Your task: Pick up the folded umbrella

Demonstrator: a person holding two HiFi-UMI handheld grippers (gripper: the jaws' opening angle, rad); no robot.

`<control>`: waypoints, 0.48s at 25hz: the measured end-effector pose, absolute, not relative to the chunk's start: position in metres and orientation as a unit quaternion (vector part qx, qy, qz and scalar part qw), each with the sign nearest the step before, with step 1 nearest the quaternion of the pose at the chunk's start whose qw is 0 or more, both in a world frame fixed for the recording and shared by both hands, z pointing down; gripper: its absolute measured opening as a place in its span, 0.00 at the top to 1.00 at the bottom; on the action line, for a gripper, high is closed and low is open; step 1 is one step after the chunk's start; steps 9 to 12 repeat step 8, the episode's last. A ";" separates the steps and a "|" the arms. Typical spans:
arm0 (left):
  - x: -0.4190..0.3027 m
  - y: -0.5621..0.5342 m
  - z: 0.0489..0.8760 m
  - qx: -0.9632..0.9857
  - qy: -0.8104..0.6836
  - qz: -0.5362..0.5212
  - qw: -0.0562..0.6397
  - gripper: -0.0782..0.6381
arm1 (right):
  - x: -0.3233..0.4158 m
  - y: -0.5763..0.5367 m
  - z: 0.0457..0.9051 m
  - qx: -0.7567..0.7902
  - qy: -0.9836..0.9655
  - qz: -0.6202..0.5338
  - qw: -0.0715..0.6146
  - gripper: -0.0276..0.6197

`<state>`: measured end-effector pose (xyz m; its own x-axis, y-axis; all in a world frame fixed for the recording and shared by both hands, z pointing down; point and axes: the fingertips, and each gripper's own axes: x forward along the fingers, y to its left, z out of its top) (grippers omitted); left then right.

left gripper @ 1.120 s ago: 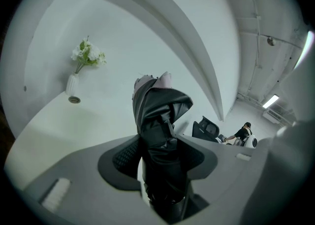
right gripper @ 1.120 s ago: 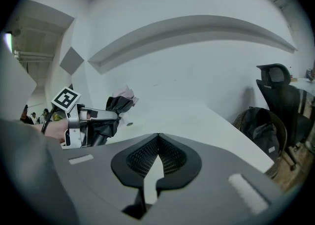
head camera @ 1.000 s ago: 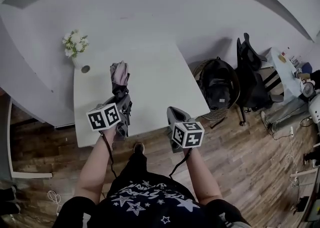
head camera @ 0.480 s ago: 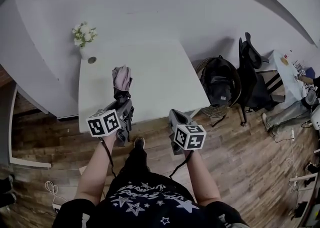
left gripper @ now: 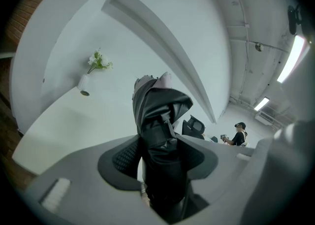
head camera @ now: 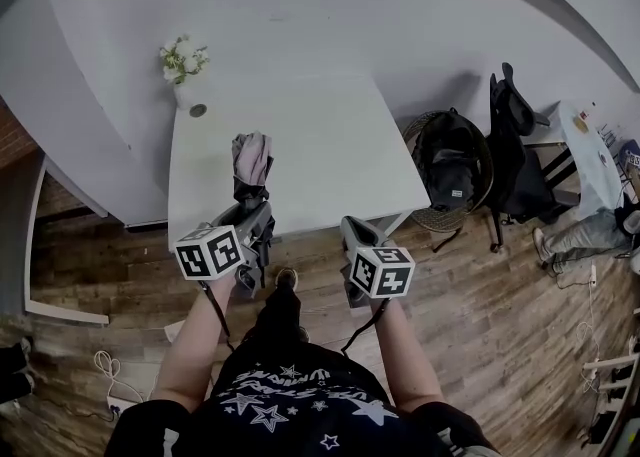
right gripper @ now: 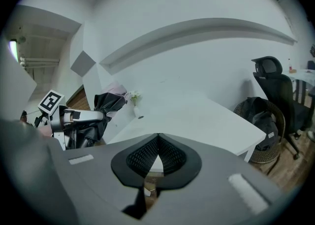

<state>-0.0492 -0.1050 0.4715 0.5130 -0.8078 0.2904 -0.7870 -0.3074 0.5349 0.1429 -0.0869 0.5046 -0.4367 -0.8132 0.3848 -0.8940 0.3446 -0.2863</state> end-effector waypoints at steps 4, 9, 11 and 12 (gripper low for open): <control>-0.053 -0.105 0.471 0.810 -0.494 -0.015 0.316 0.60 | 0.138 -0.089 0.506 0.521 -0.817 0.229 0.090 0.93; -0.056 -0.109 0.474 0.811 -0.492 -0.017 0.316 0.60 | 0.137 -0.096 0.505 0.523 -0.817 0.226 0.089 0.93; -0.056 -0.109 0.474 0.811 -0.492 -0.017 0.316 0.60 | 0.137 -0.096 0.505 0.523 -0.817 0.226 0.089 0.93; -0.056 -0.109 0.474 0.811 -0.492 -0.017 0.316 0.60 | 0.137 -0.096 0.505 0.523 -0.817 0.226 0.089 0.93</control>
